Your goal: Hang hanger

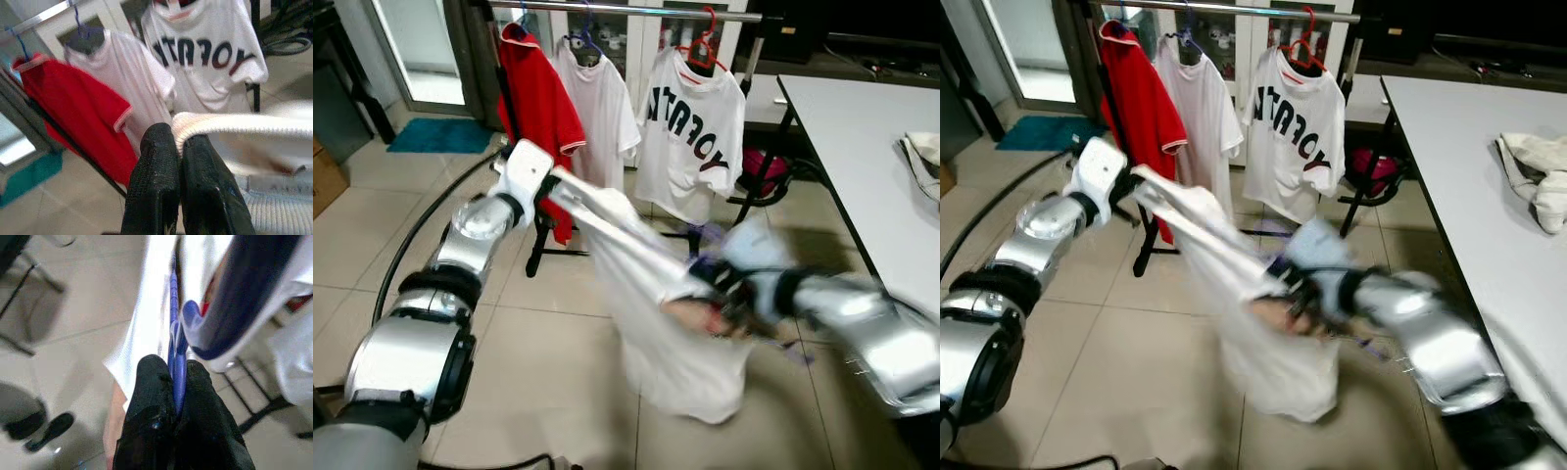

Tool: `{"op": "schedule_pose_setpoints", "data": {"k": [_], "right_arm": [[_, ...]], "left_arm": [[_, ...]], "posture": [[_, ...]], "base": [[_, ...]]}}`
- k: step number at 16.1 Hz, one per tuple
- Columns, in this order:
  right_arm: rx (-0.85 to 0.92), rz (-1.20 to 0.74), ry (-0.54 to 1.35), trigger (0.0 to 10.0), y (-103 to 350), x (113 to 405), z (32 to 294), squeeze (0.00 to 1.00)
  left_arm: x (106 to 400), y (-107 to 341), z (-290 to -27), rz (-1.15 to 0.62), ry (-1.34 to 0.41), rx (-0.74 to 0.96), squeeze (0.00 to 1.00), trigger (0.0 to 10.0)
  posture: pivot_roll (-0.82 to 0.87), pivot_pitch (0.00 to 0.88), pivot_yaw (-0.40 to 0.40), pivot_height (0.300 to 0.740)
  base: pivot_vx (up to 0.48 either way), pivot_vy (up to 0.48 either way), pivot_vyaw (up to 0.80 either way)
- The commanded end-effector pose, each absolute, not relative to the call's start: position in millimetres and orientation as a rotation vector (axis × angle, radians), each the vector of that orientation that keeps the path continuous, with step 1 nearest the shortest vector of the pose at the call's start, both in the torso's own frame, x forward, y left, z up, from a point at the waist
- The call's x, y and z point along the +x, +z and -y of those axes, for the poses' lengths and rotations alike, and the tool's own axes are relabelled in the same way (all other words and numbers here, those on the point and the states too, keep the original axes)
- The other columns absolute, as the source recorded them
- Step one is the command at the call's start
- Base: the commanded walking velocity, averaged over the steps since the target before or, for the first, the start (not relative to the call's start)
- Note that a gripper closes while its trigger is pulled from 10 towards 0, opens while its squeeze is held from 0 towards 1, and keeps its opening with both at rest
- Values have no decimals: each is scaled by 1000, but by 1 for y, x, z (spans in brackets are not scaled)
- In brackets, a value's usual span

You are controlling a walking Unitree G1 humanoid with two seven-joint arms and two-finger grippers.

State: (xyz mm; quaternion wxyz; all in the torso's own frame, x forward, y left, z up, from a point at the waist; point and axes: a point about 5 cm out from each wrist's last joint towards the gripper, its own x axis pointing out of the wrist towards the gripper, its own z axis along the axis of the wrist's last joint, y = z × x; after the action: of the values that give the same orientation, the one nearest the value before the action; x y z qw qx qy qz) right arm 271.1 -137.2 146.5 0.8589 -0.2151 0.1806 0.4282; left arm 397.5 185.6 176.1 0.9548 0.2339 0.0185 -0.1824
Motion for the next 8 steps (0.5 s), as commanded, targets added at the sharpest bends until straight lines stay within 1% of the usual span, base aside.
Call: {"op": "schedule_pose_setpoints", "data": {"k": [1,2,3,4,5,6,7,8], "right_arm": [[-504,-383,900,0,148,277,134,0],[-509,-386,901,0,147,280,130,0],[-533,-401,872,0,142,292,122,0],[-547,-405,856,0,141,297,120,0],[-540,-397,815,0,141,306,114,0],[-498,-370,766,0,144,318,104,0],[-434,-338,757,0,151,325,87,0],[-420,-336,767,0,152,325,84,0]], "left_arm": [[406,215,-188,93,-321,521,0,0],[407,220,-185,109,-331,536,0,0],[408,228,-167,141,-415,552,0,0],[407,227,-160,146,-451,554,0,0],[405,221,-143,142,-540,574,0,0],[398,205,-117,115,-675,591,0,0],[390,181,-94,68,-767,639,0,0],[388,177,-91,60,-776,651,0,0]], "posture": [[-184,0,-3,740],[-184,0,-3,740],[-187,0,-1,740],[-185,0,3,740],[-181,0,4,740],[-178,0,4,740],[-173,0,2,740],[-173,0,1,740]], "base": [[0,0,0],[0,0,0],[0,0,0],[0,0,0],[0,0,0],[0,0,0],[0,0,0],[0,0,0]]}}
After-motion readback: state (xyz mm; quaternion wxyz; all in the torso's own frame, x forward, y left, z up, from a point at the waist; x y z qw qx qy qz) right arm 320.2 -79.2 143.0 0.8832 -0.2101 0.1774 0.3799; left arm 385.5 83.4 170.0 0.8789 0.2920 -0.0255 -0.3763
